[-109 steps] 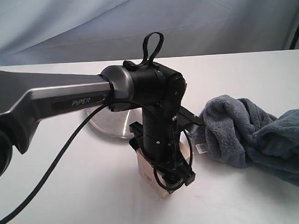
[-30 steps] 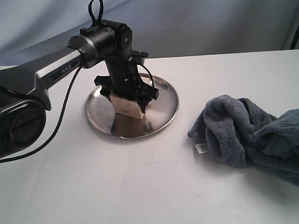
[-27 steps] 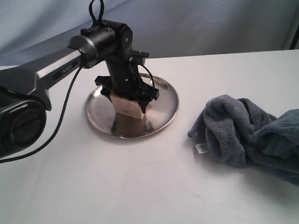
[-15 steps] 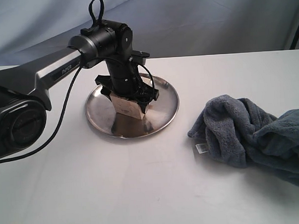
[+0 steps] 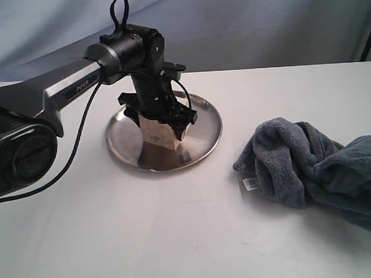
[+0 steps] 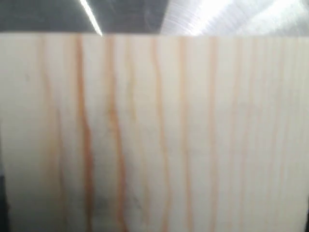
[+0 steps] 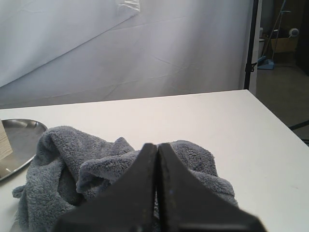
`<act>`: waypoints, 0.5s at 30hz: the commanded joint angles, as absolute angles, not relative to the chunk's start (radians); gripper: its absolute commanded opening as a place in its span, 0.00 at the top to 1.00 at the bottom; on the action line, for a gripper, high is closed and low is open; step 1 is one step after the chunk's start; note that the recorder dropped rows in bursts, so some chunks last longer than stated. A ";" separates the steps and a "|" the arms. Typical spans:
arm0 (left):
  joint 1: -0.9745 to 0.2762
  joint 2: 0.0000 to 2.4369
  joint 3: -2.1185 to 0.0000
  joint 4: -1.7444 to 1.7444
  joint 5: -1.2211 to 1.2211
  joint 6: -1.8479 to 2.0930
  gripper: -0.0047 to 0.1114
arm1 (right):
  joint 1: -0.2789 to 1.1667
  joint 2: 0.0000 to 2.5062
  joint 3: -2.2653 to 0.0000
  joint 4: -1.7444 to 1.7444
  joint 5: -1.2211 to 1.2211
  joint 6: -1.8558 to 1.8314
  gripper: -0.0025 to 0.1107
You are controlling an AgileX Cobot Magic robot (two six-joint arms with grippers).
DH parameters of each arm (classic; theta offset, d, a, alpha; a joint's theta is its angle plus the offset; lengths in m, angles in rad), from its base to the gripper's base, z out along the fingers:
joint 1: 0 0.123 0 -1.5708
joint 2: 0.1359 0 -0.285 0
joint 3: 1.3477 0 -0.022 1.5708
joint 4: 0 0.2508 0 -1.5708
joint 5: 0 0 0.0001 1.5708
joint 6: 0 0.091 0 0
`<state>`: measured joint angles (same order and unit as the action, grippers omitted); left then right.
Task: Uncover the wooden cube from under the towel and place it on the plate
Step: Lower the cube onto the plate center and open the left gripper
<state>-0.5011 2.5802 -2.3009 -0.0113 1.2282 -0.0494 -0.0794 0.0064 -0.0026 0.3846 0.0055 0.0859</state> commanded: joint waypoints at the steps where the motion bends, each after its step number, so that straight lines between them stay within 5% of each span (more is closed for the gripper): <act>1: -0.499 2.568 -2.308 -0.012 1.221 -0.048 0.17 | -0.079 0.000 0.000 0.390 0.017 0.090 0.95; 15: -0.499 2.513 -2.308 0.021 1.221 -0.048 0.17 | -0.079 0.000 0.000 0.390 0.017 0.090 0.95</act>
<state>-0.5011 2.5487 -2.3009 0.0133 1.2262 -0.0494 -0.0794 0.0064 -0.0026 0.3846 0.0055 0.0859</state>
